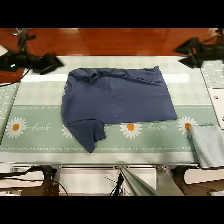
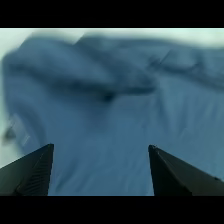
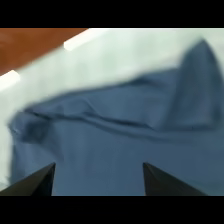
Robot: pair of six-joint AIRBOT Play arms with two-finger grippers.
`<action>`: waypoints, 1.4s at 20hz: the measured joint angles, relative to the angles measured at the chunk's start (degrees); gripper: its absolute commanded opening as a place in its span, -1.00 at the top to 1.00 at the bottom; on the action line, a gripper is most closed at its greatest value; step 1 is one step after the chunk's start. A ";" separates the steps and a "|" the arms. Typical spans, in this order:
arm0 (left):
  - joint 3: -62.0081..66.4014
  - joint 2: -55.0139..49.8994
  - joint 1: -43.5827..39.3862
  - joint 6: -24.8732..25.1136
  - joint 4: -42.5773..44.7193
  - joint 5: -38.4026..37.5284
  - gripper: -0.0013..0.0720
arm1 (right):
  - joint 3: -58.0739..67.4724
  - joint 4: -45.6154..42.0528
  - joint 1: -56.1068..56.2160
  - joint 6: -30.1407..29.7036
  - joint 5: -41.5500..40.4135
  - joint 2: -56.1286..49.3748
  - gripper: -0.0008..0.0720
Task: Fold the shirts.
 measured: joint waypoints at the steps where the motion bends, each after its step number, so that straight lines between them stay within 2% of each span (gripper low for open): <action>1: -2.49 0.61 3.06 -1.44 2.21 -5.05 -0.96 | -1.31 -4.31 -1.84 -0.79 3.43 1.84 -0.75; 3: -10.29 3.10 8.28 -3.15 4.35 -10.64 -0.96 | -7.89 -11.41 -5.03 -1.16 6.10 7.52 -0.75; 5: -21.22 7.04 13.33 -2.78 4.70 -13.51 -0.96 | -19.15 -14.25 -7.34 -1.25 3.23 15.30 -0.75; 7: -30.93 10.88 18.45 -0.74 3.96 -13.55 -0.96 | -32.46 -12.90 -8.57 -2.69 -1.27 24.06 -0.75; 11: -44.50 15.26 24.90 6.86 -4.90 -11.61 -0.95 | -52.61 -3.32 -9.40 -7.43 -7.04 37.18 -0.75; 16: -52.37 16.50 20.26 13.20 -14.64 -2.51 -0.95 | -62.95 2.84 -9.68 -10.49 -8.31 44.02 -0.75; 20: -54.03 16.59 12.07 14.62 -19.06 5.55 -0.95 | -64.85 4.26 -9.73 -11.04 -7.93 45.24 -0.75; 21: -54.18 16.46 10.19 14.60 -19.98 7.32 -0.73 | -65.00 4.63 -9.92 -11.02 -8.17 45.38 -0.75; 22: -54.23 16.31 8.81 14.58 -20.39 8.81 0.41 | -65.02 4.61 -10.49 -10.93 -8.63 45.48 -0.75; 23: -54.25 16.06 7.72 14.56 -19.91 10.84 0.89 | -64.67 4.24 -11.58 -10.73 -9.46 45.51 -0.75; 25: -53.92 15.89 6.51 14.56 -19.65 12.39 0.89 | -63.47 0.90 -15.45 -9.25 -11.43 45.62 -0.74; 28: -52.50 15.78 5.64 14.51 -20.28 11.89 0.89 | -62.79 -9.57 -21.35 -4.70 -12.87 44.92 -0.72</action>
